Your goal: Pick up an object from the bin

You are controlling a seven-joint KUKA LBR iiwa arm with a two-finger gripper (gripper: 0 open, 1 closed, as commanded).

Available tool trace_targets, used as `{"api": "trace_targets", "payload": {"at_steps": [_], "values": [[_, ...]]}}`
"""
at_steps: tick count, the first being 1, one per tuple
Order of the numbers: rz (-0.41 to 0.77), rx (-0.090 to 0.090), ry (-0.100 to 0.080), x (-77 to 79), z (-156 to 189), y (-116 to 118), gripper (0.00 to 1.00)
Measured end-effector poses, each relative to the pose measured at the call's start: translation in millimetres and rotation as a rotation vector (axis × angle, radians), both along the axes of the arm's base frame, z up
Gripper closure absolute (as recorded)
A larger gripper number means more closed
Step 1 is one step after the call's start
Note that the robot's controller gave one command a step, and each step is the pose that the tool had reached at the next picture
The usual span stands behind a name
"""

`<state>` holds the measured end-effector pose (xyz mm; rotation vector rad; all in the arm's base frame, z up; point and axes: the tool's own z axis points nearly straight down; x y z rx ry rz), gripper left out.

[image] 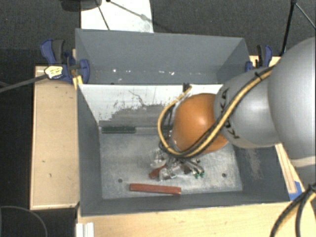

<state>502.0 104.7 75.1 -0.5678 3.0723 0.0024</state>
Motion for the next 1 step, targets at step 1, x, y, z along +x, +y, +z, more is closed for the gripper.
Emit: {"api": "trace_targets", "payload": {"at_steps": [1], "values": [[-0.001, 0.000, 0.000, 0.0, 0.0, 0.0, 1.00]]}}
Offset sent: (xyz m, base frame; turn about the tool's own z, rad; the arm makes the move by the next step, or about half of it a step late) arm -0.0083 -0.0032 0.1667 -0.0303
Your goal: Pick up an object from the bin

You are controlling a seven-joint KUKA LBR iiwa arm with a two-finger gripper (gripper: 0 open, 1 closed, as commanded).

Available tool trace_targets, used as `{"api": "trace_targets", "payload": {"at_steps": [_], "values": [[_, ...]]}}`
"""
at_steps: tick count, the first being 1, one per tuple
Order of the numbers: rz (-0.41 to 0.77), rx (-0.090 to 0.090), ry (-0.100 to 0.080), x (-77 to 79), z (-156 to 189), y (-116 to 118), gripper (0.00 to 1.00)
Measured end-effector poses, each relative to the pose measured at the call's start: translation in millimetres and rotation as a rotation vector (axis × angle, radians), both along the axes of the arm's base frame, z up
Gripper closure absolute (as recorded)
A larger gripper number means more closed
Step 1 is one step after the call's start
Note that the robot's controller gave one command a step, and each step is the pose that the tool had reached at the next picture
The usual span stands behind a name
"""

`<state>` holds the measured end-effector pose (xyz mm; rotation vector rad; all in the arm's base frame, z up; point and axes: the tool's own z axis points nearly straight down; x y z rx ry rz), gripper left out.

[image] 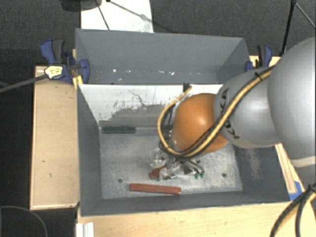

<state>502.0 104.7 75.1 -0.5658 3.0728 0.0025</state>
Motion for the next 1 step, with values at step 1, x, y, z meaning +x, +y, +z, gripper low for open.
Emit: {"api": "trace_targets", "payload": {"at_steps": [1], "values": [[0.028, -0.003, 0.009, -6.3, 169.3, -2.8, 1.00]]}}
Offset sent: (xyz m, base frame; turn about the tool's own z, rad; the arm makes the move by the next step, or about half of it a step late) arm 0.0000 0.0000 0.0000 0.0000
